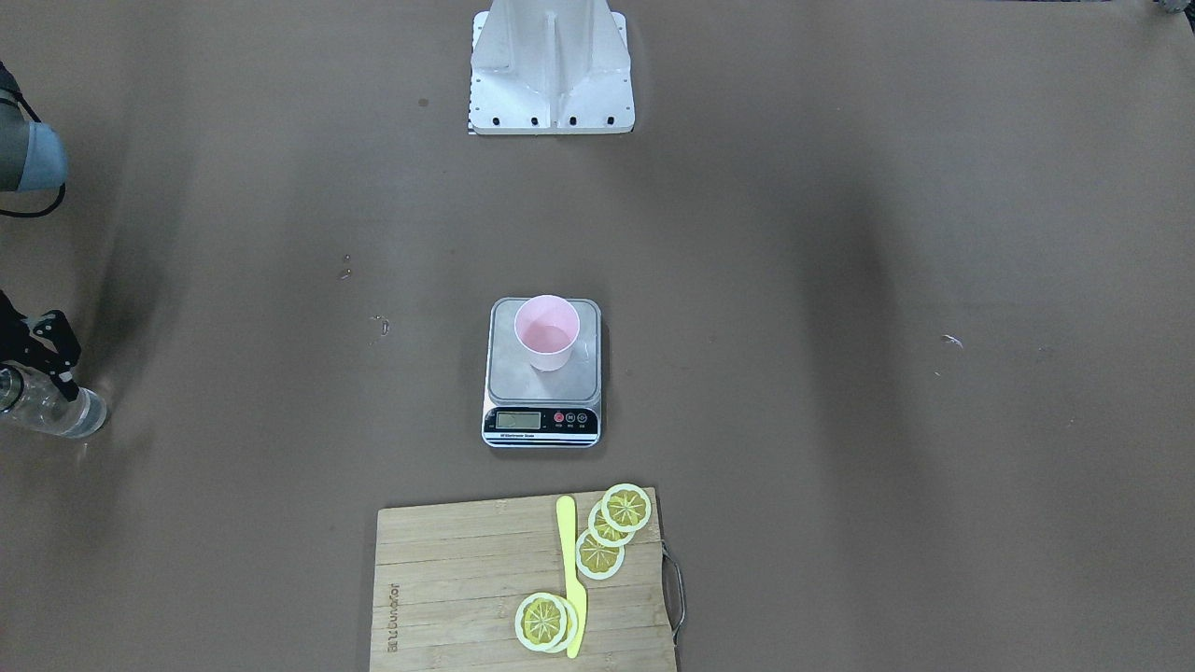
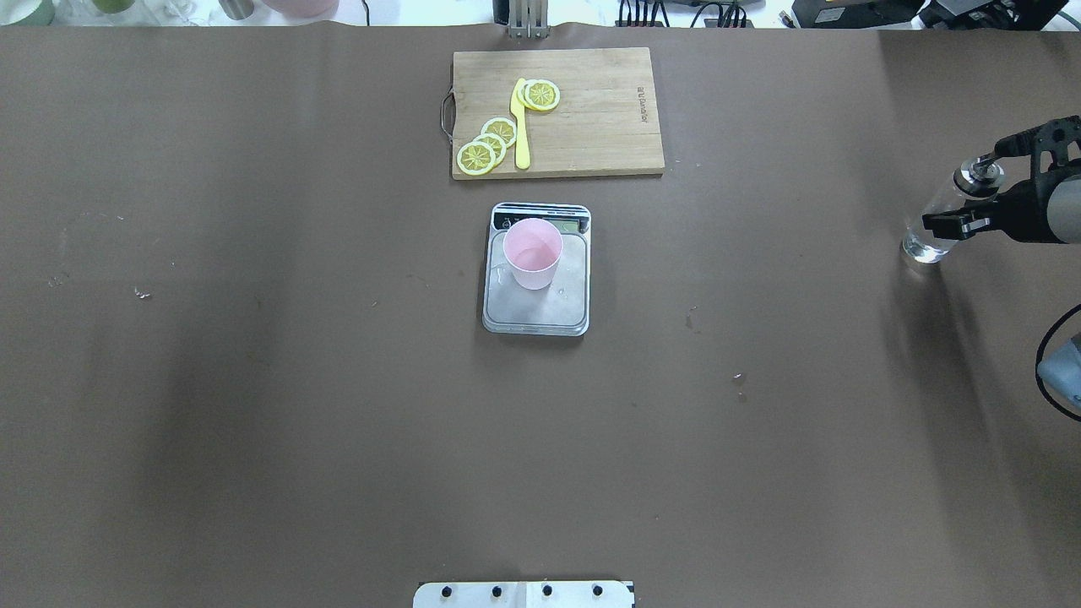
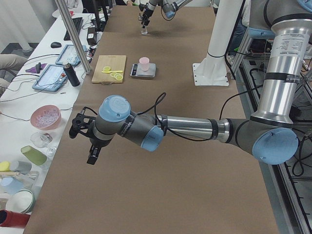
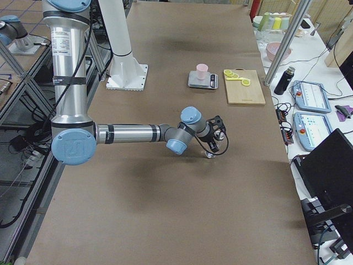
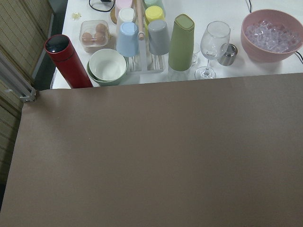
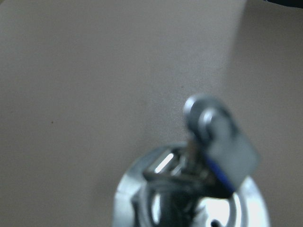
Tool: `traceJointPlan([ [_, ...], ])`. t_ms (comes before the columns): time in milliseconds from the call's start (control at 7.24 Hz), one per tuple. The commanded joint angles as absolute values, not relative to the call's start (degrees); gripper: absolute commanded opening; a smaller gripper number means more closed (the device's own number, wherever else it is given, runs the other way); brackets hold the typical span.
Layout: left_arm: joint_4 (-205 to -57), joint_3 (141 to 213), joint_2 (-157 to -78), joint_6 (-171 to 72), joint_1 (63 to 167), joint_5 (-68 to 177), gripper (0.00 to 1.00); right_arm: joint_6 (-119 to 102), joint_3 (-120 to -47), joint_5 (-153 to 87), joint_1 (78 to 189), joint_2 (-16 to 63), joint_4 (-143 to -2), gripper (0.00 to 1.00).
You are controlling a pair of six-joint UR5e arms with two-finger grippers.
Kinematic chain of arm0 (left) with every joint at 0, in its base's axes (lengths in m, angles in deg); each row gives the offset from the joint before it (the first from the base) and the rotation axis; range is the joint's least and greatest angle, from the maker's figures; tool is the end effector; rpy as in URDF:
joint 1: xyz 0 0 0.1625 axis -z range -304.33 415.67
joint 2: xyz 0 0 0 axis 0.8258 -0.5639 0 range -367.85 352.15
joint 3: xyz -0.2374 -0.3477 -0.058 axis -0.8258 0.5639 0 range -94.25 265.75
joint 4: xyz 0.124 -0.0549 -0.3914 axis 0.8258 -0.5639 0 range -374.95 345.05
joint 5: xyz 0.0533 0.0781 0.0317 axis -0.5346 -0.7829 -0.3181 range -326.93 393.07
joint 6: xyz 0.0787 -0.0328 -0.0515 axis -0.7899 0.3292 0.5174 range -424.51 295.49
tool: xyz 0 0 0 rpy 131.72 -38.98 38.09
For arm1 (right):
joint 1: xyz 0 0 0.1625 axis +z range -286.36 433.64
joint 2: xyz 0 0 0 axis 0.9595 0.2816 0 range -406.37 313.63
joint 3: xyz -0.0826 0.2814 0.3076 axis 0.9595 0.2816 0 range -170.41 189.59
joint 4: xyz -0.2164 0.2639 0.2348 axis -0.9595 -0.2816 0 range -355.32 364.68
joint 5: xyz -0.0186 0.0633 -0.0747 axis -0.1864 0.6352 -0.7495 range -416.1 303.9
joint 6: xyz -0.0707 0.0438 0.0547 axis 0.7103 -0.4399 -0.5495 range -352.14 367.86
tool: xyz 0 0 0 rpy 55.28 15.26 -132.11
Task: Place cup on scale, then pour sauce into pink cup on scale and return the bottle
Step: 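Lower the glass bottle onto the table and open the right gripper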
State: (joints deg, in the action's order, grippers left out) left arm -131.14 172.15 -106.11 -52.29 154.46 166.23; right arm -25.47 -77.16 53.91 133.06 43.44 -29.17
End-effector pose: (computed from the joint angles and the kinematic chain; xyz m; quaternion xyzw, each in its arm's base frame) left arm -0.1523 -0.5581 0.5624 0.2366 0.3618 -0.0672 0.8992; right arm -0.1830 -0.5048 0.5849 0.2912 -0.3649 -0.0565 0.8825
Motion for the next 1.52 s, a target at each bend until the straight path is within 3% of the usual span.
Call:
traceJointPlan([
  [0,-131.1,172.1,-106.1,-52.3,154.5,166.2,0.98,-25.5,-77.2,53.9,133.1,43.5,-29.2,0.97],
  [1381,-131.2,172.6,-106.1,-50.9,154.5,166.2,0.98,-23.6,-77.9,54.2,133.3,50.5,-23.5,1.0],
])
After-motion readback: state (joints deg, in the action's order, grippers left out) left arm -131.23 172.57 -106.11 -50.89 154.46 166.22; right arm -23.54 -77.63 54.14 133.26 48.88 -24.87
